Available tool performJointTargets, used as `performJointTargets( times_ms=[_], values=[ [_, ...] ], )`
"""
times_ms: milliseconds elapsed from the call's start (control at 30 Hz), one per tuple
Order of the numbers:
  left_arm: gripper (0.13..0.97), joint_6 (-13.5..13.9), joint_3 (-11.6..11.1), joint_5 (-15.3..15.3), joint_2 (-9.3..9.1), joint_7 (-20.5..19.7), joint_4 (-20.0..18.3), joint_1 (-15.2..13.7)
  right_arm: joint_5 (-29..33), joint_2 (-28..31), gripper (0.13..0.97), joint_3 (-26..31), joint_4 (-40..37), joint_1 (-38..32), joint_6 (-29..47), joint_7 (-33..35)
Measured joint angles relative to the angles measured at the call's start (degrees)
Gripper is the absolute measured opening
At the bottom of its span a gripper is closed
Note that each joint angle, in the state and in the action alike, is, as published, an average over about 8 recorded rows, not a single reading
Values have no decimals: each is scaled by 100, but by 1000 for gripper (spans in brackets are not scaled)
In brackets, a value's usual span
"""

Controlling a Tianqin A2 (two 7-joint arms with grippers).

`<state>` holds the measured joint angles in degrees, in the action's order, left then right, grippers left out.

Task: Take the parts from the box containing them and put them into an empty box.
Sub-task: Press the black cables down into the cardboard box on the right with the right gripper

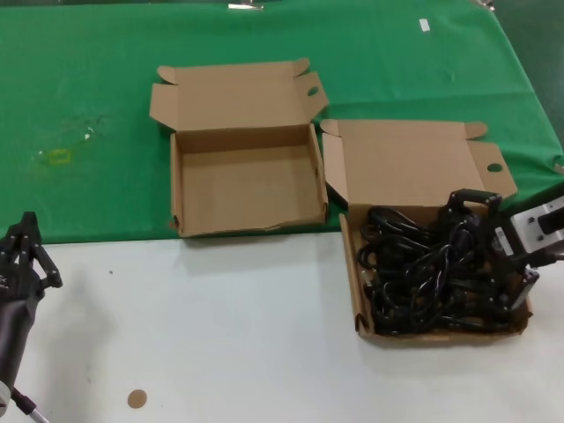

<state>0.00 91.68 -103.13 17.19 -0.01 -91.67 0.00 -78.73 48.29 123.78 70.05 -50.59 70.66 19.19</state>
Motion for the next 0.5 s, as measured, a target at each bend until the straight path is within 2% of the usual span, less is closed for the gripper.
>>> performJointTargets(
  times_ms=[100, 233, 500],
  values=[
    [144, 0, 0, 0, 0, 0, 0, 0, 56, -117, 864, 1, -117, -34, -17, 33],
    [144, 0, 0, 0, 0, 0, 0, 0, 113, -231, 864, 4, -221, -67, -20, 56],
    [144, 0, 0, 1, 0, 0, 0, 0, 194, -350, 706, 8, -307, -118, 25, 51]
  ],
)
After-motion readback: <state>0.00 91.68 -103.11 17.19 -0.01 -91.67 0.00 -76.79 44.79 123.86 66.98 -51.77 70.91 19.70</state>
